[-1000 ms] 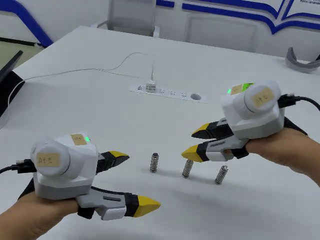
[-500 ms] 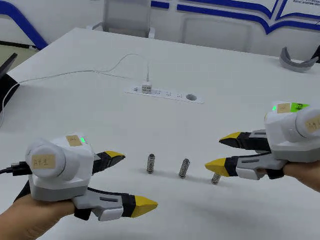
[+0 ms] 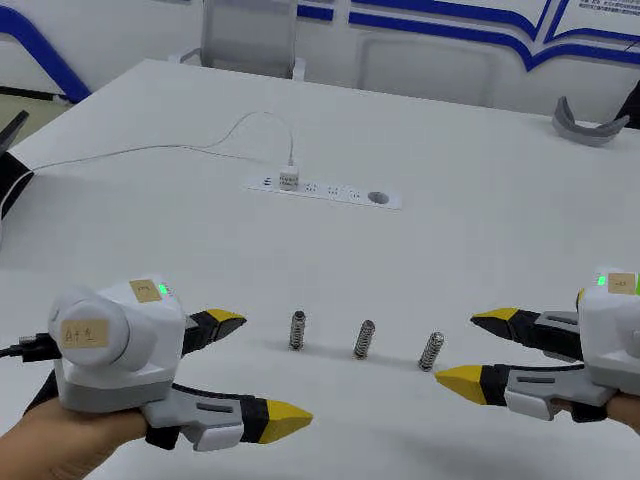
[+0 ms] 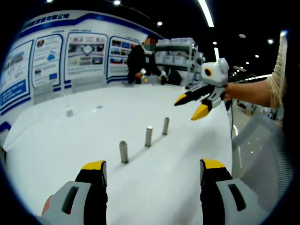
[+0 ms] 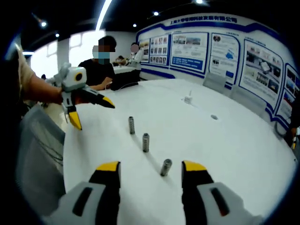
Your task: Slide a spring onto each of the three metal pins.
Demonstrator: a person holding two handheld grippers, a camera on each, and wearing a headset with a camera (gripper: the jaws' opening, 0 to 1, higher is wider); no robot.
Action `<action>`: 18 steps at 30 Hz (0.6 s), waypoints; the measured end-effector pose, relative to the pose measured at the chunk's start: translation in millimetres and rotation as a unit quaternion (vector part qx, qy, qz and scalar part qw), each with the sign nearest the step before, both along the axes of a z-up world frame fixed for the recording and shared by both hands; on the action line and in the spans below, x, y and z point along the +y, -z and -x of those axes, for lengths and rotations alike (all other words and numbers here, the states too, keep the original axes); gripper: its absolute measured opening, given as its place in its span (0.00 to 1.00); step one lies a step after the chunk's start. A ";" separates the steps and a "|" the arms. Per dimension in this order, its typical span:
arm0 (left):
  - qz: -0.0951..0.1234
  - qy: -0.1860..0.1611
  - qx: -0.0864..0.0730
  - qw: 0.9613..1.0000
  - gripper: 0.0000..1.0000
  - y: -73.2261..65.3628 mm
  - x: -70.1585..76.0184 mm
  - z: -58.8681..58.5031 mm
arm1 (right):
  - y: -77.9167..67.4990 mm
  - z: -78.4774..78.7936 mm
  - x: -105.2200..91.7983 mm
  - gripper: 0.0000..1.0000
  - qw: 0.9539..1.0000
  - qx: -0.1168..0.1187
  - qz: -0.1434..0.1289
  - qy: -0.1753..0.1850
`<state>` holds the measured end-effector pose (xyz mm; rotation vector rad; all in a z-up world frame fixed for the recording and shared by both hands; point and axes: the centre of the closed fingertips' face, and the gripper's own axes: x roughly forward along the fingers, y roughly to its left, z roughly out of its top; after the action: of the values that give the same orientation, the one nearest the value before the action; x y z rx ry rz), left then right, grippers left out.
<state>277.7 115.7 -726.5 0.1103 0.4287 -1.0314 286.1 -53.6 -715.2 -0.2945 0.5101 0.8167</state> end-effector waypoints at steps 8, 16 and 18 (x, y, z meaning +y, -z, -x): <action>-0.002 -0.001 0.000 1.000 0.84 2.5 0.9 -0.1 | 5.7 2.9 1.0 0.57 1.000 -0.004 -0.006 0.002; -0.003 -0.003 0.001 1.000 0.85 4.7 2.6 -0.7 | 7.3 0.7 2.9 0.60 1.000 -0.009 -0.008 0.003; -0.004 -0.003 0.001 1.000 0.85 5.4 2.4 -0.6 | 8.1 0.8 2.7 0.60 1.000 -0.010 -0.008 0.003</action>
<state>278.4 118.1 -731.9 0.1149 0.4355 -1.0239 285.3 -50.9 -723.3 -0.2847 0.4858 0.8108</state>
